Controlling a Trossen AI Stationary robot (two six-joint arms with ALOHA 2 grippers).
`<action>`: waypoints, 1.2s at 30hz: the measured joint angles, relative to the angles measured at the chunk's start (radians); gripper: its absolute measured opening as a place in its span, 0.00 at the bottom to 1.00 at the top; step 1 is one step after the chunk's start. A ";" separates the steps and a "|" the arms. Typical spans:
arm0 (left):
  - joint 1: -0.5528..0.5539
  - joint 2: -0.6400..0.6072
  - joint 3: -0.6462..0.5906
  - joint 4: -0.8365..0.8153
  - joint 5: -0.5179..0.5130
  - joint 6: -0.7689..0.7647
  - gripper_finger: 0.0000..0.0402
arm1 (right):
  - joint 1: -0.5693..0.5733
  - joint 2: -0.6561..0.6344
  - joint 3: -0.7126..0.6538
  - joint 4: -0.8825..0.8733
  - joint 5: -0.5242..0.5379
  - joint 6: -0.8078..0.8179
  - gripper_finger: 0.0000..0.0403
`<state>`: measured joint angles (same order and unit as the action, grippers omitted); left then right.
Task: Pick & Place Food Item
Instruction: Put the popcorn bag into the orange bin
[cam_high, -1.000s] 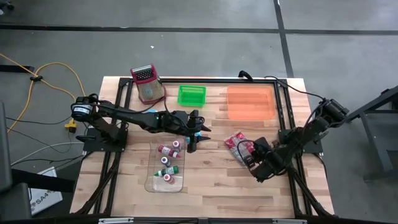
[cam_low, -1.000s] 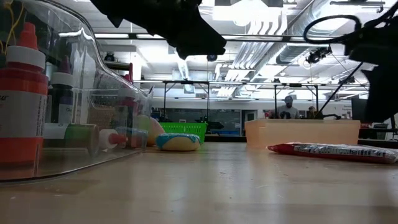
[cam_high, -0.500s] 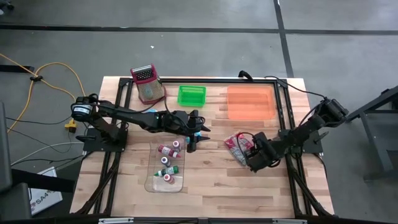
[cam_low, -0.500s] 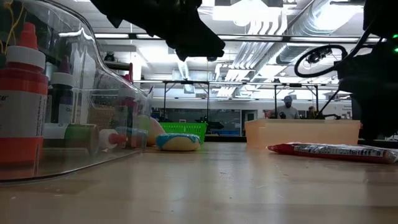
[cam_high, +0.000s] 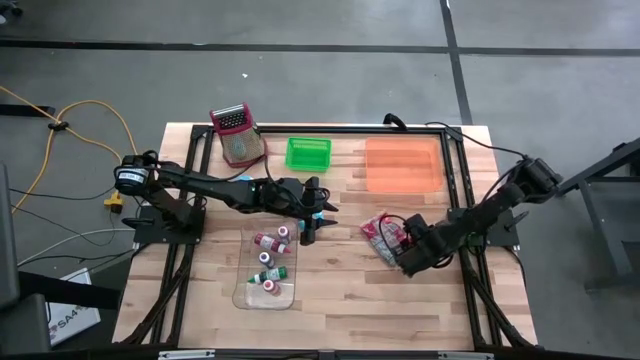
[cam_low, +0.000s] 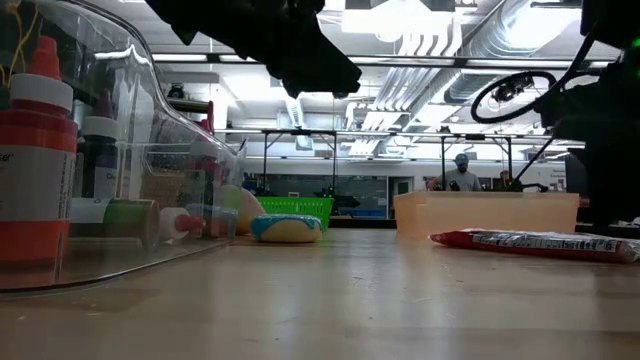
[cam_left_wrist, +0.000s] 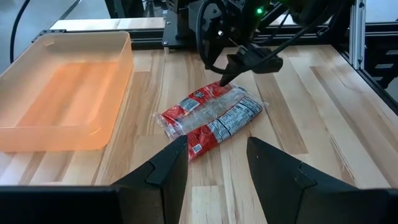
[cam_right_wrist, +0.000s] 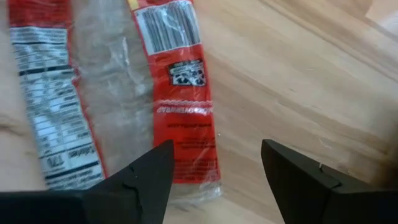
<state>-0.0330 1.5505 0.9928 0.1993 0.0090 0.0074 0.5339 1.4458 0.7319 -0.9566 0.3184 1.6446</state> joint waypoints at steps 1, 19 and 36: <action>0.000 0.000 0.000 0.000 0.000 0.000 0.40 | 0.000 -0.010 0.000 0.000 -0.004 -0.005 0.57; 0.000 0.000 0.000 0.000 -0.002 0.001 0.40 | -0.229 -0.269 -0.092 0.123 -0.085 -0.389 0.57; 0.000 0.000 0.000 0.000 -0.003 0.003 0.40 | -0.333 -0.418 -0.376 0.508 -0.279 -0.414 0.57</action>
<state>-0.0330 1.5505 0.9928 0.1993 0.0059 0.0105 0.2008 1.0279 0.3555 -0.4486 0.0392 1.2306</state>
